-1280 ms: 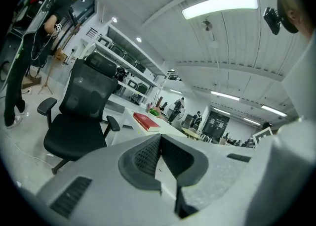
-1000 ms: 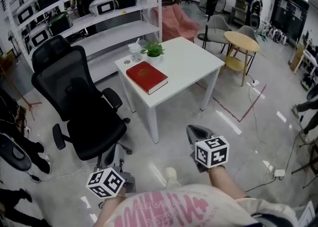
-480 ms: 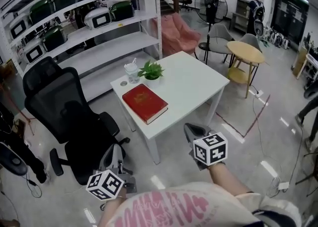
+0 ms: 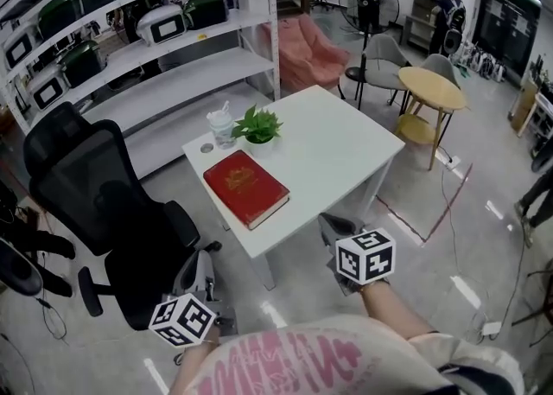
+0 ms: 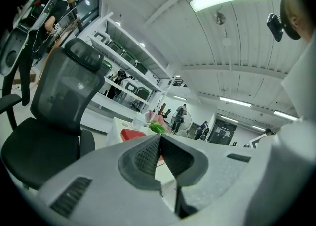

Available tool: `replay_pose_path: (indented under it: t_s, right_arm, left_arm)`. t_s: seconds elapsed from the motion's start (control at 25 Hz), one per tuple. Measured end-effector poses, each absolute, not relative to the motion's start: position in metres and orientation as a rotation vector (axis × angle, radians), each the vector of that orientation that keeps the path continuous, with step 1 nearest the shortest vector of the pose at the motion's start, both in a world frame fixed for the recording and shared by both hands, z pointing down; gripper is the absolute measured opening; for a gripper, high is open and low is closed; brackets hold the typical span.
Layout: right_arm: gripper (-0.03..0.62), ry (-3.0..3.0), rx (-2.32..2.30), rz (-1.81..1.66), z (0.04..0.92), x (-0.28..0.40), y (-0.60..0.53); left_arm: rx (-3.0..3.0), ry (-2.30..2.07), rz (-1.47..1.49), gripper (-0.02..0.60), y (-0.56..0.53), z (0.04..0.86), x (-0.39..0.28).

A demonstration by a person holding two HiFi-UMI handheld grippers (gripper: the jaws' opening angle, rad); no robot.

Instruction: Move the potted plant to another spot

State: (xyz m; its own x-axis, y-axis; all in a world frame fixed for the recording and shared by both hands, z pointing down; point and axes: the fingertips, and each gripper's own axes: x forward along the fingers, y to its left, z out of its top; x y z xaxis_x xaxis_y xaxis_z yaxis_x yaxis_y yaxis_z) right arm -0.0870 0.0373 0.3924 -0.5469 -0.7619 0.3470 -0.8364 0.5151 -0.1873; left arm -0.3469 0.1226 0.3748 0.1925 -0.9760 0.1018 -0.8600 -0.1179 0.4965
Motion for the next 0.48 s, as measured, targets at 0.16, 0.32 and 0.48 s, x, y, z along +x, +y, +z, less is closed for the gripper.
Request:
replay_pose_path:
  t_s: [0.16, 0.32, 0.48]
  right_arm:
    - [0.006, -2.528, 1.349, 0.543, 0.408, -0.088, 0.034]
    - [0.006, -2.510, 1.342, 0.575, 0.419, -0.091, 0.029]
    - [0.006, -2.503, 1.349, 0.626, 0.422, -0.094, 0.018]
  left_arm:
    - [2.006, -1.708, -0.307, 0.003, 0.122, 0.389, -0.347]
    - [1.972, -1.713, -0.305, 0.003, 0.115, 0.395, -0.353]
    - [1.971, -1.692, -0.299, 0.003, 0.100, 0.398, -0.353]
